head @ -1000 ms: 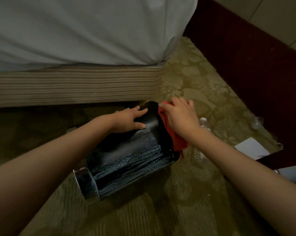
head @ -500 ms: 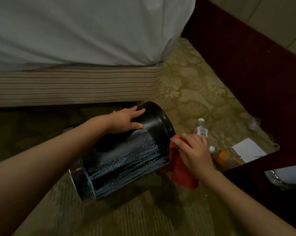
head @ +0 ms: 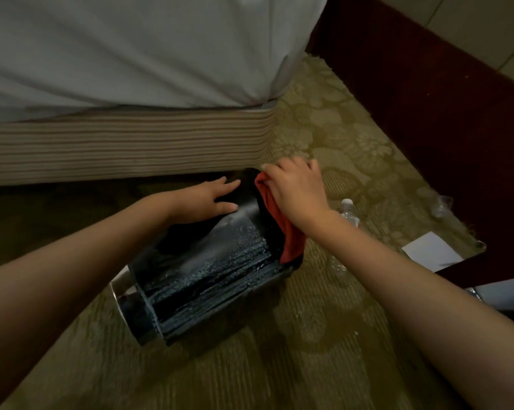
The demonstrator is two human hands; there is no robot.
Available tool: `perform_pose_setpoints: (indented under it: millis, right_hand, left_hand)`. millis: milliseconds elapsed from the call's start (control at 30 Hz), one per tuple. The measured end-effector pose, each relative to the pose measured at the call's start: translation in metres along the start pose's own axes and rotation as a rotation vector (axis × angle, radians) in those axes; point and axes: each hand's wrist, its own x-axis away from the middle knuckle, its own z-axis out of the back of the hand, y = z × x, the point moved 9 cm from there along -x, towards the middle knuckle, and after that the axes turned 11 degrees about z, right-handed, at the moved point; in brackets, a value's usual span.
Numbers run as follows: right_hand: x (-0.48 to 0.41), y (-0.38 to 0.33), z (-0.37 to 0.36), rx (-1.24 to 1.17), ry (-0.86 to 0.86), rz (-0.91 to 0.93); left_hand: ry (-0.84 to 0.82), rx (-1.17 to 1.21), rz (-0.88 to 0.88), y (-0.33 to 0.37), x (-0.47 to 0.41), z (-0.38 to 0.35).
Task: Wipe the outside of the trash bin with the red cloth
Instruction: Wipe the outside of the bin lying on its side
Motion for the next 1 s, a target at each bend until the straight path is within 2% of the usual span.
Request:
perform_pose_setpoints:
  millis: [200,233,333,367,433,500,567,667,800,933,1000]
  right_hand:
    - [0.001,0.033,-0.004,-0.181,0.028,-0.147]
    - [0.01,0.05,-0.009,-0.288,0.047,-0.274]
    - [0.046,0.091,-0.04,-0.868,0.171,-0.785]
    - [0.053,0.103,-0.042,-0.972,0.264,-0.896]
    - [0.062,0.126,-0.021,-1.005,0.519,-1.024]
    - [0.056,0.139,0.022,-0.891,0.738,-0.96]
    - [0.034,0.123,0.064,-0.746,0.765,-0.749]
    - [0.004,0.065,0.068,-0.67,0.522,-0.462]
    - [0.005,-0.025,0.005,-0.421,-0.001,-0.12]
    - [0.018,-0.022,0.0,-0.37,-0.085,0.003]
    - [0.02,-0.02,0.001,-0.261,-0.161,0.123]
  left_hand:
    - [-0.075,-0.029,-0.011,-0.014,0.019,0.0]
    - [-0.106,-0.03,0.011,-0.024,0.024,0.0]
    - [-0.206,-0.07,0.104,-0.055,0.039,0.0]
    - [-0.231,-0.087,0.132,-0.061,0.042,-0.001]
    - [-0.25,-0.113,0.164,-0.069,0.045,0.0]
    - [-0.239,-0.109,0.163,-0.071,0.043,0.0]
    - [-0.23,-0.08,0.152,-0.072,0.041,0.001]
    - [-0.231,-0.009,0.145,-0.076,0.042,0.0]
    - [-0.223,0.043,0.137,-0.077,0.045,0.0]
    - [-0.242,0.046,0.142,-0.08,0.049,0.001]
    - [-0.255,0.035,0.159,-0.083,0.05,0.001]
